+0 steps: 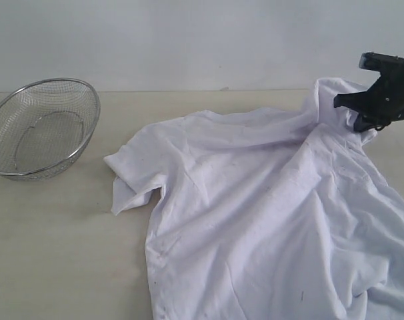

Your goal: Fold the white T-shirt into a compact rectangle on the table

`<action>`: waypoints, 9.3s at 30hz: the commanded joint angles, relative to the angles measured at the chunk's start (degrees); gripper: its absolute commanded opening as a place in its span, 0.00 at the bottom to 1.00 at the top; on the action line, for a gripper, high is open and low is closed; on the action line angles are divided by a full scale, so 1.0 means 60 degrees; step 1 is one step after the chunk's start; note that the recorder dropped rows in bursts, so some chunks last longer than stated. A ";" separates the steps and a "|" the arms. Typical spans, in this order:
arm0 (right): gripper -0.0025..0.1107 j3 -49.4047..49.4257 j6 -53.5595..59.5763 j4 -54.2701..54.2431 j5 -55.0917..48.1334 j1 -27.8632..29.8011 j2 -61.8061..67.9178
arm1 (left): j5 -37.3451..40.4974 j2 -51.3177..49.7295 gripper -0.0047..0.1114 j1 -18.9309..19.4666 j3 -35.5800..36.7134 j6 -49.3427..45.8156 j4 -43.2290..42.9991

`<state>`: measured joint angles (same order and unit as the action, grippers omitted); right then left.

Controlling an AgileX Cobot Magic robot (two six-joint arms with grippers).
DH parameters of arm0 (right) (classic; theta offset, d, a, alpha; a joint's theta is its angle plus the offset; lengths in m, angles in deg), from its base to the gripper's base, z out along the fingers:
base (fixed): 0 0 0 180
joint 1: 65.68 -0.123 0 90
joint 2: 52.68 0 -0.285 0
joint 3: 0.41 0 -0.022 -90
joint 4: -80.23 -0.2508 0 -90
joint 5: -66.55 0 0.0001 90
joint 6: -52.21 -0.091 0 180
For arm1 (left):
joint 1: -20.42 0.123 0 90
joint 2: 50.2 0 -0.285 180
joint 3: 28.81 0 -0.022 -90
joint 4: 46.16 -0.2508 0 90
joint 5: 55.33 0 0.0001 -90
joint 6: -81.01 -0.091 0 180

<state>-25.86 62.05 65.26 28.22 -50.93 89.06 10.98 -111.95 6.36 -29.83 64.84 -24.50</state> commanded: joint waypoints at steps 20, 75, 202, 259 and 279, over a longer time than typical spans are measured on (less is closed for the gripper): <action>0.02 0.0023 -0.1358 0.2658 -0.1853 0.0501 0.0324 | 0.0018 -0.0016 0.08 0.0031 0.0056 -0.0169 0.0073; 0.02 -0.3192 -0.0508 0.0096 -0.4108 0.1358 0.0436 | 0.0161 -0.0016 0.08 0.0031 0.0056 -0.0237 0.0070; 0.02 -0.1337 -0.0072 0.0095 -0.0783 0.2486 0.1115 | 0.0125 -0.0016 0.08 0.0031 0.0056 -0.0197 0.0282; 0.39 -0.0989 0.1144 -0.2235 -0.2119 0.3209 0.0090 | -0.0006 -0.0016 0.08 0.0031 0.0056 -0.0300 0.0279; 0.50 -0.0989 0.3225 -0.3661 0.0260 0.3223 0.0791 | -0.0006 -0.0016 0.08 0.0031 0.0056 -0.0303 0.0279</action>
<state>-31.83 79.90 44.48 27.61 -31.92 94.08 11.52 -111.95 6.36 -29.83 63.35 -23.53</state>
